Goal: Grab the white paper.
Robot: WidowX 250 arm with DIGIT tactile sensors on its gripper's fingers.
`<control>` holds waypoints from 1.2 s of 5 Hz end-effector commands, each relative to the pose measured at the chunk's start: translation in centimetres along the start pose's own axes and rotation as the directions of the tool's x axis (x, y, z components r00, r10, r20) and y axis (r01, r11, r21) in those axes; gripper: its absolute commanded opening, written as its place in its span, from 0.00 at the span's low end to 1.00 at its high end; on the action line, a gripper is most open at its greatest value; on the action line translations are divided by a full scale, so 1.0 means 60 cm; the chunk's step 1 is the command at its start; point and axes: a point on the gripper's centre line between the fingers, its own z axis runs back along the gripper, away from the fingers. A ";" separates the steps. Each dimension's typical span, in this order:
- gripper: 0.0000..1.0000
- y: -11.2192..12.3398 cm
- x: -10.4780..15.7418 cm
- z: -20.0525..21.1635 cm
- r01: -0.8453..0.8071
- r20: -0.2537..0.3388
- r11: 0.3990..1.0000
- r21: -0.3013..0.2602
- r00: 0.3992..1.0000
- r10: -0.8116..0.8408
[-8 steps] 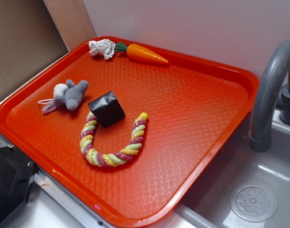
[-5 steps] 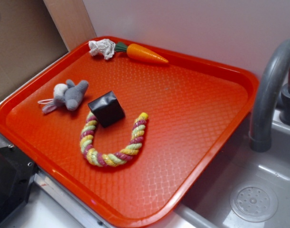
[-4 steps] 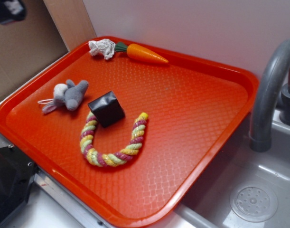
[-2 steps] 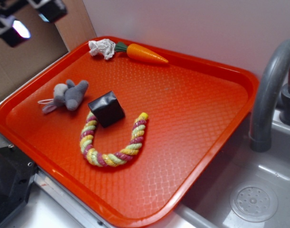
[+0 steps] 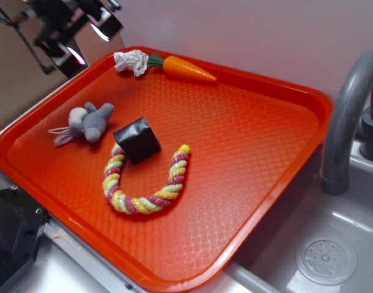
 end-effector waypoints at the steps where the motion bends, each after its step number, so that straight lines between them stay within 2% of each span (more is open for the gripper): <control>1: 1.00 -0.050 0.046 -0.033 -0.079 0.098 0.995 -0.053 0.992 0.084; 2: 1.00 -0.062 0.070 -0.045 -0.124 0.121 0.991 -0.058 0.984 0.130; 3: 1.00 -0.063 0.085 -0.060 -0.133 0.166 0.991 -0.035 0.977 0.137; 4: 1.00 -0.046 0.093 -0.077 -0.142 0.202 0.990 0.025 0.970 0.134; 5: 1.00 -0.049 0.096 -0.095 -0.105 0.209 0.994 0.035 0.973 0.095; 6: 0.00 -0.054 0.085 -0.104 -0.061 0.202 0.997 0.039 0.978 0.052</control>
